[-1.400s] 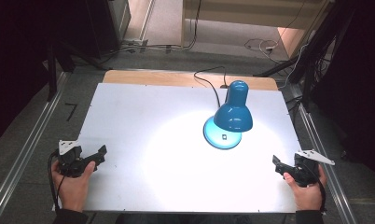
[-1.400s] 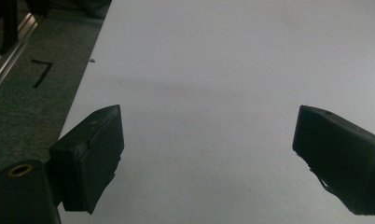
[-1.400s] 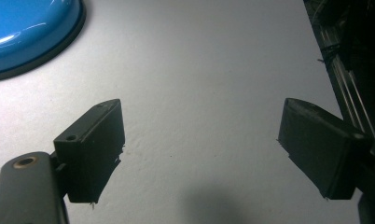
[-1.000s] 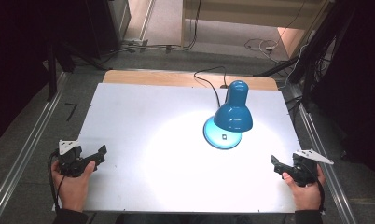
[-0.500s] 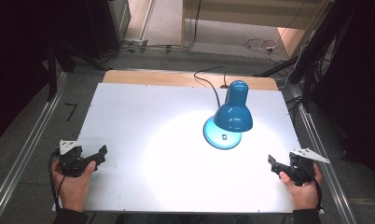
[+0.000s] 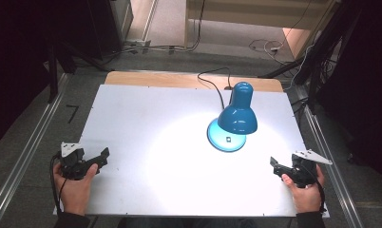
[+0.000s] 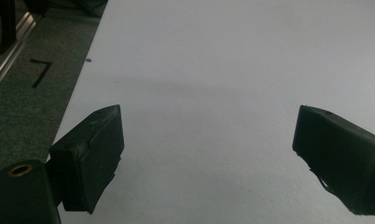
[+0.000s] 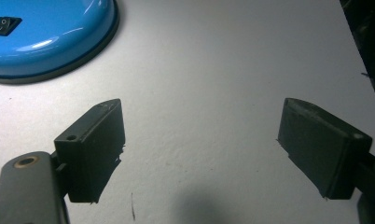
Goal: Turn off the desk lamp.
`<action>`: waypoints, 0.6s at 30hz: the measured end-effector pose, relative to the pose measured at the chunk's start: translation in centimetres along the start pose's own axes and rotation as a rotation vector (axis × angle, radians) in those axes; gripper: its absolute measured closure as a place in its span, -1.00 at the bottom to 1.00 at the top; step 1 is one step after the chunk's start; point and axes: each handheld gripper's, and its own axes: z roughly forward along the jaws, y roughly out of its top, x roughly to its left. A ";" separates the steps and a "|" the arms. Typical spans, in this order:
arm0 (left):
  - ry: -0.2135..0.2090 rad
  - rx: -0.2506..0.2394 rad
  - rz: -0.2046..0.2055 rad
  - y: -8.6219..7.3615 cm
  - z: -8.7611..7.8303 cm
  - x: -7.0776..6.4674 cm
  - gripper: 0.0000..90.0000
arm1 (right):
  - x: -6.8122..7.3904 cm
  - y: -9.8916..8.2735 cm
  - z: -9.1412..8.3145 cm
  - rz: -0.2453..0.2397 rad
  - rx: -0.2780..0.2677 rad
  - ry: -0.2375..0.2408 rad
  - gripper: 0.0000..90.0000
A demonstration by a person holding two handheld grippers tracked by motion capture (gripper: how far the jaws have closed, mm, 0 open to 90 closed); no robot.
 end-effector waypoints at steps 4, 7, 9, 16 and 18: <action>0.000 0.000 0.000 0.0 0.0 0.0 -0.78 | 0.2 0.1 0.1 -0.002 -0.002 0.006 -0.70; 0.000 0.002 0.001 0.0 0.0 0.0 -0.78 | 0.4 0.2 0.1 -0.007 -0.005 0.008 -0.70; 0.000 0.001 0.002 0.0 0.0 0.0 -0.78 | 0.6 0.3 0.1 -0.007 -0.006 0.010 -0.70; -0.001 0.003 0.002 0.0 0.0 -0.1 -0.78 | 0.9 0.5 0.2 -0.012 -0.011 0.020 -0.70; -0.001 0.002 0.001 0.0 0.0 -0.1 -0.78 | 0.9 0.5 0.2 -0.012 -0.012 0.019 -0.70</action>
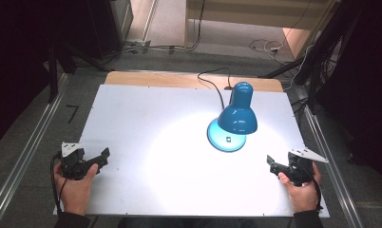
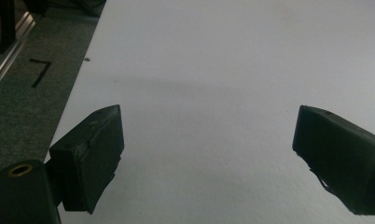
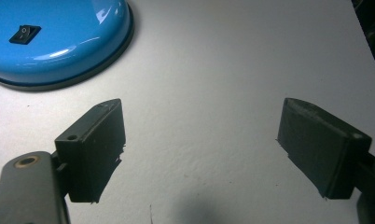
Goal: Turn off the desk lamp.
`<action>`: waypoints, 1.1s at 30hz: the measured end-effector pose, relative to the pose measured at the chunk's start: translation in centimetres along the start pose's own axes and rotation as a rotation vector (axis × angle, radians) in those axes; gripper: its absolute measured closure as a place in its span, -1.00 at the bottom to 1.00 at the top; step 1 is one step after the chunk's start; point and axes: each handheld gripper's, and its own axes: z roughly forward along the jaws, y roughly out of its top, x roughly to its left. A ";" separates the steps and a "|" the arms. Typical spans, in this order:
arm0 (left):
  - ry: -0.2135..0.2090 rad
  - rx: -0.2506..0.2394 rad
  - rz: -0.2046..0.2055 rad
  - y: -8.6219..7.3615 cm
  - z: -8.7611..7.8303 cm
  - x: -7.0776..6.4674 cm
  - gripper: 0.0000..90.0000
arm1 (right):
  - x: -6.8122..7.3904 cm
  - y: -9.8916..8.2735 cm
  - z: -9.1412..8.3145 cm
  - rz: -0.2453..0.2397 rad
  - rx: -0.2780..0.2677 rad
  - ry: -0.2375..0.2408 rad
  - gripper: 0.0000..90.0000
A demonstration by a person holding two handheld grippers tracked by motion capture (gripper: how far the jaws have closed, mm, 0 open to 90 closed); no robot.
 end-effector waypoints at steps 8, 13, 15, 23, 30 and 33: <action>-0.002 0.001 0.000 0.0 0.1 0.0 -0.78 | 0.5 0.3 0.2 -0.006 -0.005 0.009 -0.70; -0.001 0.002 0.002 0.0 0.1 0.0 -0.78 | 0.7 0.5 0.3 -0.004 -0.009 0.011 -0.70; -0.001 0.002 0.002 0.0 0.1 0.0 -0.78 | 0.8 0.5 0.3 -0.007 -0.011 0.013 -0.70; -0.001 0.003 0.003 0.0 0.1 -0.1 -0.78 | 1.3 0.7 0.7 -0.019 -0.011 0.026 -0.70; -0.002 0.002 0.003 0.0 0.1 -0.1 -0.78 | 1.9 1.0 0.9 -0.027 -0.009 0.039 -0.69; -0.002 0.002 0.003 0.0 0.1 -0.1 -0.78 | 2.1 1.2 0.9 -0.028 -0.015 0.044 -0.69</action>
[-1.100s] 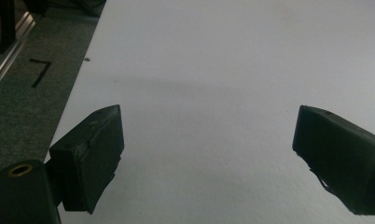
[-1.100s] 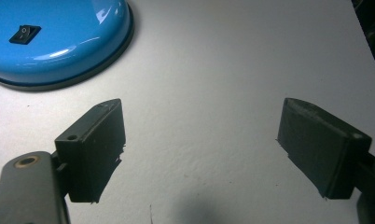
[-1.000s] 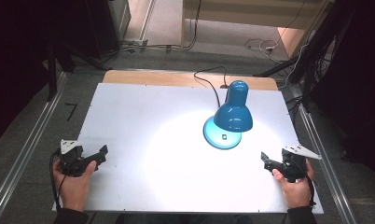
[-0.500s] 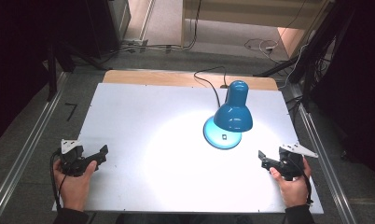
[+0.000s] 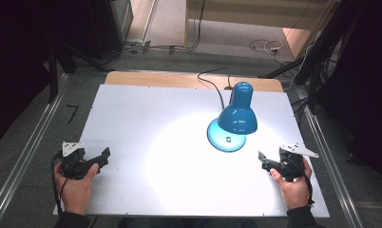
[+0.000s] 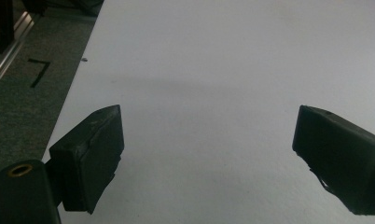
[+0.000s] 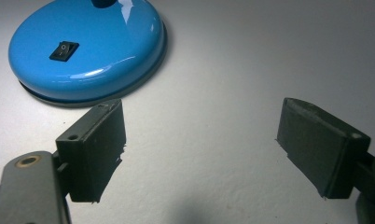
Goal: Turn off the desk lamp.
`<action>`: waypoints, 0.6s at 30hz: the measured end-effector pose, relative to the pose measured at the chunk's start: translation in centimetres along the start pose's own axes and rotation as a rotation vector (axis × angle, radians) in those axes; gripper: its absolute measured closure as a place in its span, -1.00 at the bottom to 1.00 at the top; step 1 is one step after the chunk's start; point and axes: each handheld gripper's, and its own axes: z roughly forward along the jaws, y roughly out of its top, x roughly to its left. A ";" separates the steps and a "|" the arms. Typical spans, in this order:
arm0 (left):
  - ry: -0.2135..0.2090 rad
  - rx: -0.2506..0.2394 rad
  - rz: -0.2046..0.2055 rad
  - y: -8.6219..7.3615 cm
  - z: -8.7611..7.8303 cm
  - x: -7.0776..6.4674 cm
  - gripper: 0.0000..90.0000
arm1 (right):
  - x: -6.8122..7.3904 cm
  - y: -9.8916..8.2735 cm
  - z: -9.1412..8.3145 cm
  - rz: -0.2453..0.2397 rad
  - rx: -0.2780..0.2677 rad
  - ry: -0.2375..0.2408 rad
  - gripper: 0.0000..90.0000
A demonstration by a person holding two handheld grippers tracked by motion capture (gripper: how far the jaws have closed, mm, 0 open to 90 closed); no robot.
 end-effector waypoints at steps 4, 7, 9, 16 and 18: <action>-0.002 0.003 0.003 0.0 0.0 0.0 -0.78 | 0.2 0.1 0.1 -0.002 0.002 0.008 -0.69; -0.002 0.002 0.004 0.0 0.0 0.0 -0.78 | 0.4 0.2 0.3 -0.002 0.002 0.018 -0.65; -0.004 0.003 0.004 0.0 0.0 0.0 -0.78 | 0.5 0.3 0.4 -0.002 0.000 0.019 -0.65; -0.004 0.002 0.004 0.0 0.0 0.0 -0.78 | 1.0 0.5 0.7 -0.012 -0.003 0.026 -0.65; -0.005 0.003 0.004 0.0 0.0 0.0 -0.78 | 1.0 0.5 0.7 -0.010 -0.003 0.030 -0.65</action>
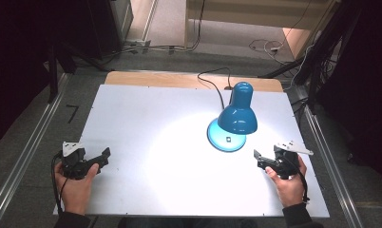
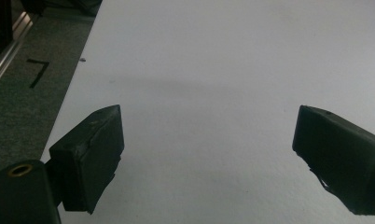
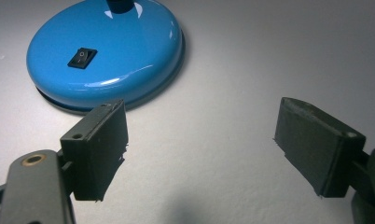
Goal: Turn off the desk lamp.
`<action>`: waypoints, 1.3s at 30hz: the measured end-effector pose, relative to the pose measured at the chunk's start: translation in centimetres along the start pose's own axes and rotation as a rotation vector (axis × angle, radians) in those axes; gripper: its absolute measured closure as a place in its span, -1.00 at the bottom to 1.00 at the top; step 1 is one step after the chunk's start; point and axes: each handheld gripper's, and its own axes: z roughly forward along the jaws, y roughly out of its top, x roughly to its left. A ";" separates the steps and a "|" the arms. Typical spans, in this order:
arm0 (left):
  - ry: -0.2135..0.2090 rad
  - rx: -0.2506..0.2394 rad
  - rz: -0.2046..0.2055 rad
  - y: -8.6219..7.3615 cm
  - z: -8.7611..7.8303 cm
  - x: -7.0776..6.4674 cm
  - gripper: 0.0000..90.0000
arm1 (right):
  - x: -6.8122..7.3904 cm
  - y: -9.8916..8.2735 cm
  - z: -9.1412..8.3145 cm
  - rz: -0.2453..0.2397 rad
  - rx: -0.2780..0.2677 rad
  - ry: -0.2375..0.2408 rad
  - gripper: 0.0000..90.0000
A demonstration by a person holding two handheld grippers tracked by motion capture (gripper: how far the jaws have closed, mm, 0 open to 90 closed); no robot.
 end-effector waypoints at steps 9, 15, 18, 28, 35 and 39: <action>-0.001 -0.002 -0.001 0.0 0.0 0.0 -0.78 | 0.6 0.3 0.5 0.002 0.001 0.016 -0.65; 0.000 -0.002 0.000 0.0 0.0 0.0 -0.78 | 1.1 0.6 0.9 -0.007 -0.001 0.025 -0.64; -0.001 -0.001 -0.001 0.0 0.0 0.0 -0.78 | 1.3 0.7 1.0 -0.007 -0.002 0.027 -0.64; -0.001 -0.001 -0.001 0.0 0.0 0.0 -0.78 | 1.8 1.0 1.3 -0.012 -0.006 0.034 -0.62; -0.001 -0.001 -0.001 0.0 0.0 0.0 -0.78 | 2.3 1.3 1.7 -0.022 -0.009 0.042 -0.59; -0.001 -0.001 -0.001 0.0 0.0 0.0 -0.78 | 2.5 1.3 2.0 -0.027 -0.016 0.044 -0.55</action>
